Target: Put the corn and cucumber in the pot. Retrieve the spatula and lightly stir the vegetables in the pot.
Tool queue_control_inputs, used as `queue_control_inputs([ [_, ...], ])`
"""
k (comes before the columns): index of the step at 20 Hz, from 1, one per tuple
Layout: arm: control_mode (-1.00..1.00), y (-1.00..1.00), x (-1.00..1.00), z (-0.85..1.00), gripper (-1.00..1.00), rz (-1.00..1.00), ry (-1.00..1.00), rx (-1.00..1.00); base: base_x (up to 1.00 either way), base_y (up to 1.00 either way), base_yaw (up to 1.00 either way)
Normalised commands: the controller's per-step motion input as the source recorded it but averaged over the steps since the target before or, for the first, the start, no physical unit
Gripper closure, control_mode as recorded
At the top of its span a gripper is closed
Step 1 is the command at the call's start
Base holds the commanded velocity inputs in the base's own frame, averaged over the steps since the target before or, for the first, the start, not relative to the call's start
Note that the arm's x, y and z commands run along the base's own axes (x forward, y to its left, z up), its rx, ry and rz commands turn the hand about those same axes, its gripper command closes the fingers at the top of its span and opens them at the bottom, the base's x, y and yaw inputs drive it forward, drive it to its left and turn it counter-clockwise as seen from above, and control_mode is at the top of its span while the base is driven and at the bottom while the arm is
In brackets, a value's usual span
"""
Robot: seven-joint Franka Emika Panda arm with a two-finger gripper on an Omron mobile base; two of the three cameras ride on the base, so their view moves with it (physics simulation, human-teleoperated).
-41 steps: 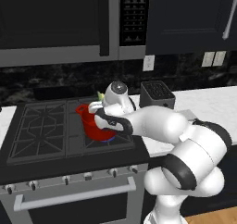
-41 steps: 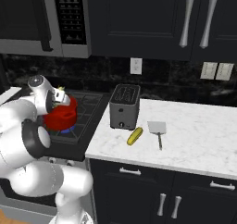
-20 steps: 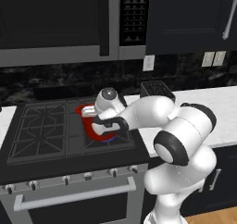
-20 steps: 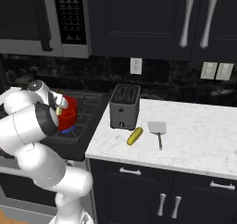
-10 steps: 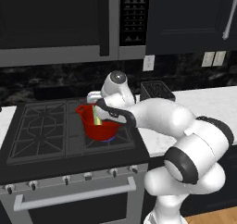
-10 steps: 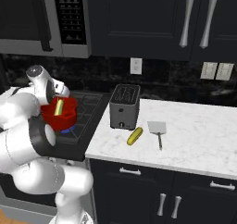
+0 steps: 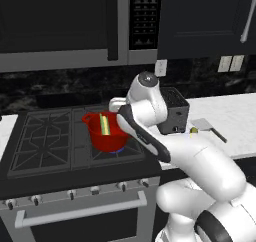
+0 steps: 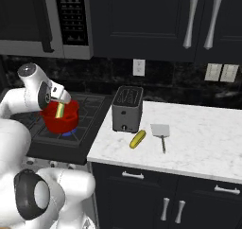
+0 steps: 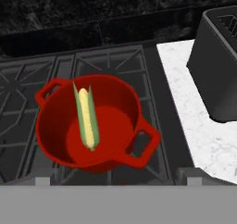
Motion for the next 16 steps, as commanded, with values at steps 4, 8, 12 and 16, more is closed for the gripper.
queue_control_inputs([
  [4,-1.00,-0.79,-1.00,-0.04,-1.00,-0.13,0.13,0.00,0.00,0.00,0.00],
  [8,-1.00,-1.00,-0.62,0.00,-1.00,-0.15,0.23,0.02,0.00,0.00,0.00],
  [12,-1.00,-1.00,-0.06,-0.06,-1.00,-0.15,0.30,0.01,0.00,0.00,0.00],
  [16,-1.00,-1.00,0.13,-0.29,-1.00,-0.14,0.32,0.00,0.00,0.00,0.00],
])
